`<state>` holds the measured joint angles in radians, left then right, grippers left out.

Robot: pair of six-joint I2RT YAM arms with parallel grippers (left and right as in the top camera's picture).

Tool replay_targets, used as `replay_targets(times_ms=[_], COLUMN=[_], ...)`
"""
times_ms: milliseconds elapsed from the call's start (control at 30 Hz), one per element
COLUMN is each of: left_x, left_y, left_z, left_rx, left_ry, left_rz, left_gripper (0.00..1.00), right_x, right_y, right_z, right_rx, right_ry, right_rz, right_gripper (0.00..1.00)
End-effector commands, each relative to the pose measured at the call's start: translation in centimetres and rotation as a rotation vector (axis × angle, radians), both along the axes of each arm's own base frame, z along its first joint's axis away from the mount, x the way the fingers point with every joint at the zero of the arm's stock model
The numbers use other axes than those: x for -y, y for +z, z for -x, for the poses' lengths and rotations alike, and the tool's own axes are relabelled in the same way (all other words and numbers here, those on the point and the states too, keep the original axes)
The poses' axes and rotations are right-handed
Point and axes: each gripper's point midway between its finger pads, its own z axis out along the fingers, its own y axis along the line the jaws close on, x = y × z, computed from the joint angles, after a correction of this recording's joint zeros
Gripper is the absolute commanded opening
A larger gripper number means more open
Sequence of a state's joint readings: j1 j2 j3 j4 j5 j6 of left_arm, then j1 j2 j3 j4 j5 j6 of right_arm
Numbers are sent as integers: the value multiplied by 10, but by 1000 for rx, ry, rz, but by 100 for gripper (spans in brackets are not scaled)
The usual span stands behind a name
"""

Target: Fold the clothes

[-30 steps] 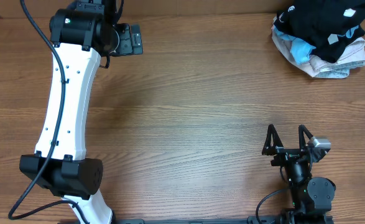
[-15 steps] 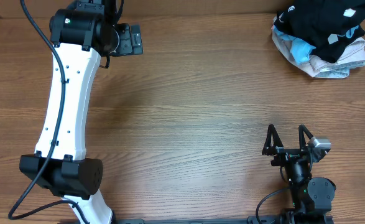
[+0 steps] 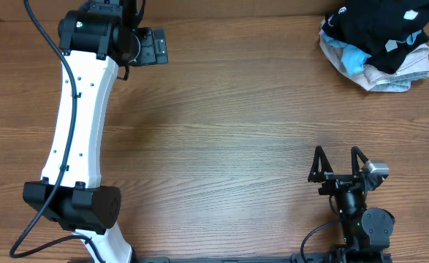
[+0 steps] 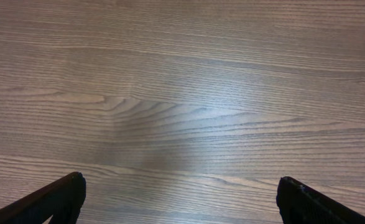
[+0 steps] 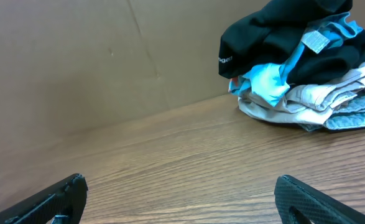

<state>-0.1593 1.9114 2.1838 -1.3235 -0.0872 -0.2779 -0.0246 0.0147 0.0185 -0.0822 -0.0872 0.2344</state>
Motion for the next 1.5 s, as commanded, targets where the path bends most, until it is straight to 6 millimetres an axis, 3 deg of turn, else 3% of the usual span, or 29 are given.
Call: replay_targets(times_ms=[0,133,367,533,700,1067,1233,1467], left_x=[-2,-3,-6,-14,-31,-48,-52,-59], left_y=[2,18,84,95,75,-5,-30,-61], left_z=[2,11,29,58,98,165,184,191], left_rx=[4,33,269,408,521,734,820,853], left_ry=[0,-28,-50,-76,-48,-34,-19,8], left_rz=[-7,-34,-17,-33,-6,48,35,20], left_gripper=[100,100,100,100,100,100,100,100], right_x=[3,3,3,3,3,3,3,3], right_y=[-1,-1,-1,-1,-1,-1,-1,-1], right_z=[0,0,0,0,0,0,0,0], right_rx=[7,7,7,7,7,7,7,7], right_ry=[-14,-14,-14,-14,-14,-14,-14,-14], right_rz=[7,7,7,7,7,7,7,7], right_gripper=[100,100,100,100,100,100,100,100])
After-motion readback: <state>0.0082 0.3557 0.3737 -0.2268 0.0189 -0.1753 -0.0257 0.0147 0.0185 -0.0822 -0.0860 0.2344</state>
